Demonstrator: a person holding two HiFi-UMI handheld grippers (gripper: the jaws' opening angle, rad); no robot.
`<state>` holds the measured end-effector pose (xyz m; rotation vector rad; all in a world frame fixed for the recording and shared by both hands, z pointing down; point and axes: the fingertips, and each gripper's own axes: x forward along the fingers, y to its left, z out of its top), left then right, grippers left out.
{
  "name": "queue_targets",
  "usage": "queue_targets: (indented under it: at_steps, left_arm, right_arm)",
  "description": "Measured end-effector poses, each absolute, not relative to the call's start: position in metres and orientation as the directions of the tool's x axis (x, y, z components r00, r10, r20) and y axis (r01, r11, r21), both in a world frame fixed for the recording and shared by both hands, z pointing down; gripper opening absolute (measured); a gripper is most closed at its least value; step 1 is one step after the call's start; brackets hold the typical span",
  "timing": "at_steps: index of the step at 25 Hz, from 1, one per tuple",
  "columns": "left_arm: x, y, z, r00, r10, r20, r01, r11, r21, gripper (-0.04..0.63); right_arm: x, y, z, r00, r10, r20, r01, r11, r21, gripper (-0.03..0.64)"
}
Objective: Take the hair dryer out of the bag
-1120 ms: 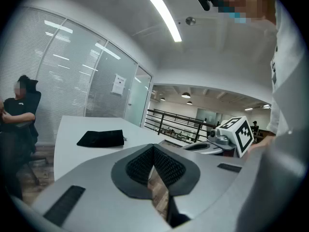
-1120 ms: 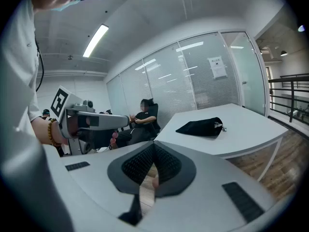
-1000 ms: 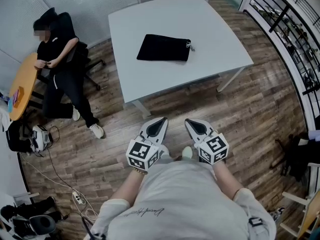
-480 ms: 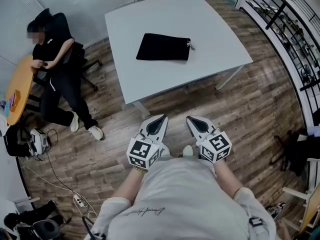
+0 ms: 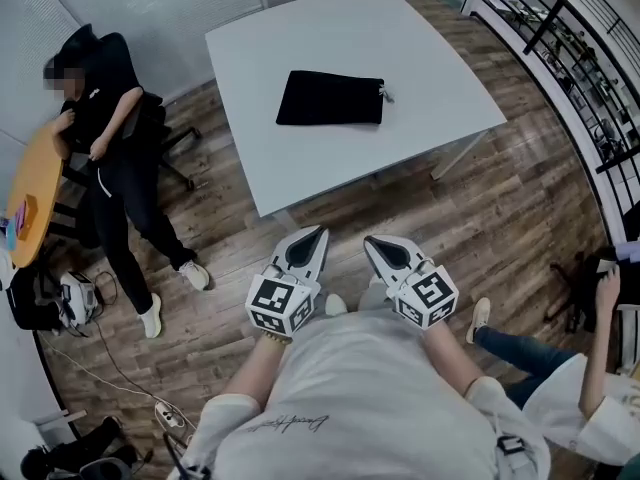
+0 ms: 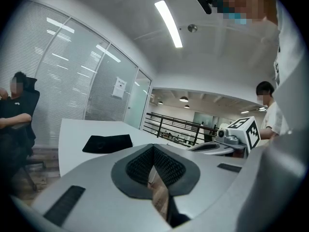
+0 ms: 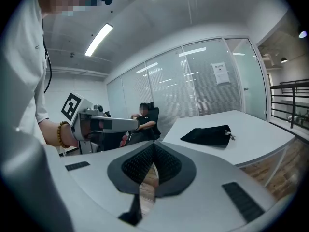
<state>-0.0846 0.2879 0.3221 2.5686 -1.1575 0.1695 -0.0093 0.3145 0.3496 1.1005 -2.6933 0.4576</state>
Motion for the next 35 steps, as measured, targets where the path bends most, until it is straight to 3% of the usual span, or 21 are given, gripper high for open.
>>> queue_targets:
  at_steps: [18,35]
  left_arm:
    - [-0.064,0.217,0.334,0.671,-0.697,0.252,-0.741,-0.63,0.231,0.011]
    - [0.029,0.06,0.331,0.604,-0.751,0.267,-0.797,-0.566,0.212,0.011]
  right_arm:
    - [0.014,0.237,0.365,-0.718,-0.627,0.302,-0.695,0.671,-0.258,0.023]
    - [0.104,0.072,0.367,-0.791,-0.535,0.298,-0.606,0.755,-0.252,0.023]
